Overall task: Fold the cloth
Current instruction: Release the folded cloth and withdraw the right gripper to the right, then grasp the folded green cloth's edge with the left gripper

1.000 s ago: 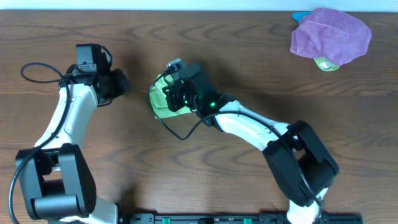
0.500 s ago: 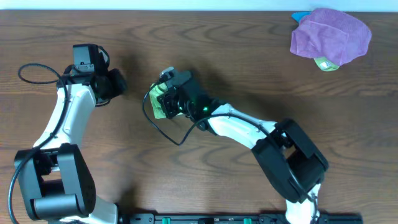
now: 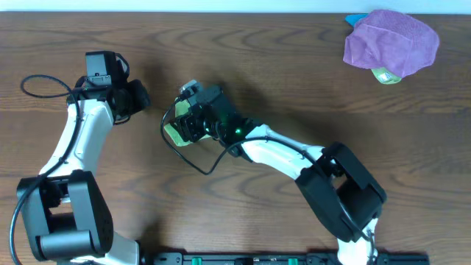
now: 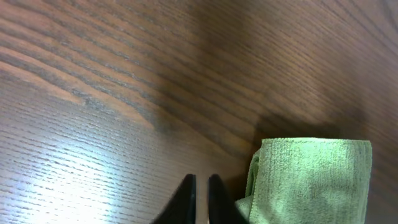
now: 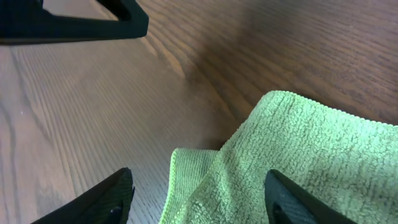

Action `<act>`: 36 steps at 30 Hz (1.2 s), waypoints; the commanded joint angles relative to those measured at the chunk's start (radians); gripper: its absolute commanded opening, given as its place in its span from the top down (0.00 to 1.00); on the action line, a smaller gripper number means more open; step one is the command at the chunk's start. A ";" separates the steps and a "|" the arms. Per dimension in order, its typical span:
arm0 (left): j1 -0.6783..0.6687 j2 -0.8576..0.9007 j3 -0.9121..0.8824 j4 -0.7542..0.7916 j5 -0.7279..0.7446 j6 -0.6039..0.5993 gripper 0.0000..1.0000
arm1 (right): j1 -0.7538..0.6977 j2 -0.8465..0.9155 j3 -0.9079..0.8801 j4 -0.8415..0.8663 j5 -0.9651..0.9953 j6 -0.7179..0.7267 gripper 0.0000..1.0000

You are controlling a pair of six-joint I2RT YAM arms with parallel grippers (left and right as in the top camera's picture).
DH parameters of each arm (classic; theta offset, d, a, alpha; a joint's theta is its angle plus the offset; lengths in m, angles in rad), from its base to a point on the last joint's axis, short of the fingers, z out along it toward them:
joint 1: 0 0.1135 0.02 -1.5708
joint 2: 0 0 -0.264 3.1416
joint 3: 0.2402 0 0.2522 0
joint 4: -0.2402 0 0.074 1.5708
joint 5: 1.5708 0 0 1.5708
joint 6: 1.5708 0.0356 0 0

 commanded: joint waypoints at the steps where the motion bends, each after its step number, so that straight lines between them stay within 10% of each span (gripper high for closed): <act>1: 0.005 -0.032 0.022 -0.001 -0.006 0.013 0.79 | -0.007 0.004 0.034 -0.024 -0.003 -0.004 0.28; 7: 0.010 -0.063 0.022 -0.012 0.016 0.010 0.46 | -0.063 -0.053 0.038 -0.111 0.006 -0.004 0.01; 15: 0.115 -0.114 0.022 -0.118 0.246 -0.096 0.02 | -0.190 -0.266 0.038 -0.367 0.091 -0.004 0.01; 25: 0.167 -0.114 -0.050 -0.238 0.402 -0.091 0.05 | -0.384 -0.570 0.014 -0.798 0.096 -0.029 0.01; 36: 0.166 -0.115 -0.332 -0.027 0.545 -0.225 0.05 | -0.486 -1.050 -0.334 -0.821 0.100 0.036 0.01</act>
